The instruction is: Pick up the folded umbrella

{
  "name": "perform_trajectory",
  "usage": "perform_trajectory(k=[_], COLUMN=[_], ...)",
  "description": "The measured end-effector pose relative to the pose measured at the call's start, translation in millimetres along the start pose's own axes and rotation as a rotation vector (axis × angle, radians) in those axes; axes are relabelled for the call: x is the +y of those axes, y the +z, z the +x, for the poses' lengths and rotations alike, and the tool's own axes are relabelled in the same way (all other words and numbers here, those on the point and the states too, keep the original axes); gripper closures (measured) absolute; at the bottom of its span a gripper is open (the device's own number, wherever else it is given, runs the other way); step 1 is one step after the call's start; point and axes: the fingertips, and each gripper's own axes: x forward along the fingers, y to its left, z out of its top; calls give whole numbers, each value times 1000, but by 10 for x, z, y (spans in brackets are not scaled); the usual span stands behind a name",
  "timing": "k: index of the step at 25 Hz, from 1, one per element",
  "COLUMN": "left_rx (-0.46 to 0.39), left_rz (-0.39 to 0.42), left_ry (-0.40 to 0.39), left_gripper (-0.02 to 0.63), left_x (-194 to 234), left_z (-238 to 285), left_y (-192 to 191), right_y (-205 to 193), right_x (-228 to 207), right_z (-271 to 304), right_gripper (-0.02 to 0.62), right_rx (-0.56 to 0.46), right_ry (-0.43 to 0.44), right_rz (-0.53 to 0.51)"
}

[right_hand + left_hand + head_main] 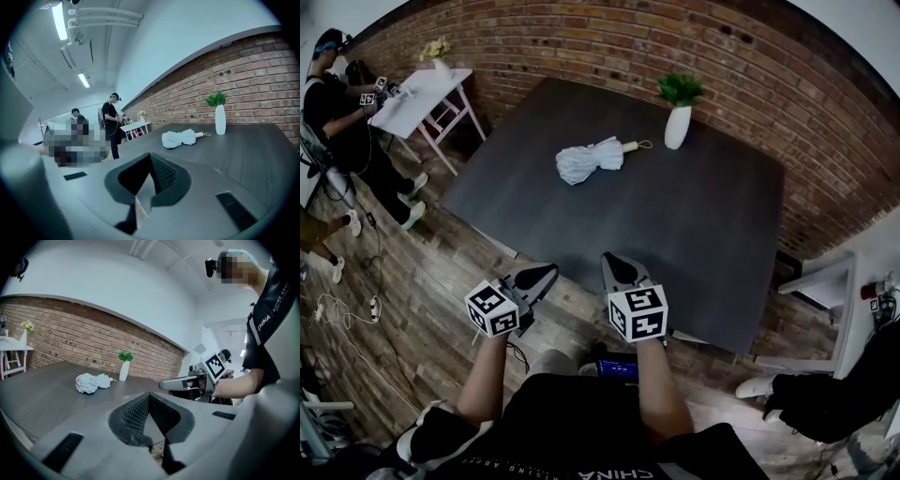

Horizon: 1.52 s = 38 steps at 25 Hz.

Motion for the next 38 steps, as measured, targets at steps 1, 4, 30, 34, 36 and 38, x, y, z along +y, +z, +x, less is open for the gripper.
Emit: perform_trajectory(k=[1, 4, 30, 34, 36, 38], left_rx=[1, -2, 22, 30, 44, 55], left_rz=[-4, -20, -58, -71, -84, -56], left_ry=[3, 12, -283, -361, -396, -413], left_gripper=[604, 604, 604, 604, 604, 604], left_x=[33, 158, 2168, 2334, 2361, 2382], left_z=[16, 55, 748, 788, 824, 857], left_y=[-10, -24, 783, 874, 904, 926], right_y=[-7, 1, 941, 1012, 1025, 1028], right_x=[-22, -78, -521, -473, -468, -476], right_z=[27, 126, 1766, 1958, 2009, 2047], right_gripper=[588, 588, 586, 588, 588, 588], right_rx=[4, 14, -7, -14, -15, -12], right_ry=[0, -2, -259, -292, -303, -313], right_rz=[2, 4, 64, 81, 91, 97])
